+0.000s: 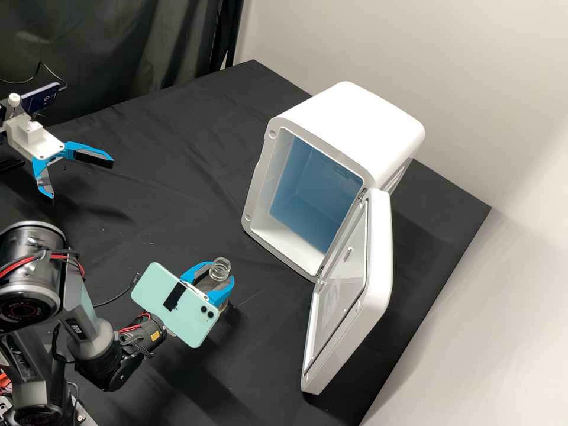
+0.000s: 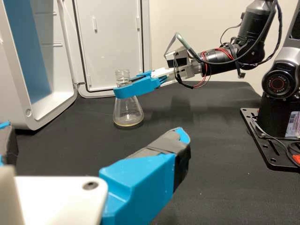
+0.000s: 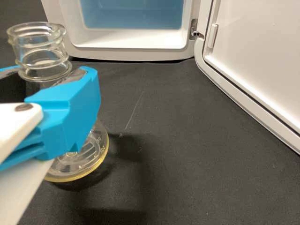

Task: Place the flask in the incubator

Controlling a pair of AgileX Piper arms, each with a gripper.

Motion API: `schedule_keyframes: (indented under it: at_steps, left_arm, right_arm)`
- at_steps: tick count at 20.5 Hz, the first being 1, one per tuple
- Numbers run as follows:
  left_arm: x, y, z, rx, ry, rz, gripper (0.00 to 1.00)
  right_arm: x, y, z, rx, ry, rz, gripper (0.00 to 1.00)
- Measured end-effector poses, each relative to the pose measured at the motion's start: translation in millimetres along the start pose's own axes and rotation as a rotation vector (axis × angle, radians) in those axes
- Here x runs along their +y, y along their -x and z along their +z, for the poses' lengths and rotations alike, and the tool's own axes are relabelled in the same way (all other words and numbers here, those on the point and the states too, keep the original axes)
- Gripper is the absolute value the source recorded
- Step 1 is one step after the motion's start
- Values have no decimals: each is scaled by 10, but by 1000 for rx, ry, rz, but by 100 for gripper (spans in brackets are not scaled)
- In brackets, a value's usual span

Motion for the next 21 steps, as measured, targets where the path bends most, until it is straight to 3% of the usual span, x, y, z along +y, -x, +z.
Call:
schedule_keyframes:
  at_steps: [15,21]
  left_arm:
    - [2,1,1,0,4,1,100]
    - [10,5,8,0,-1,5,100]
  right_arm:
    - [-40,-24,-15,6,-4,-26,0]
    - [-9,-7,-5,-2,-17,-6,0]
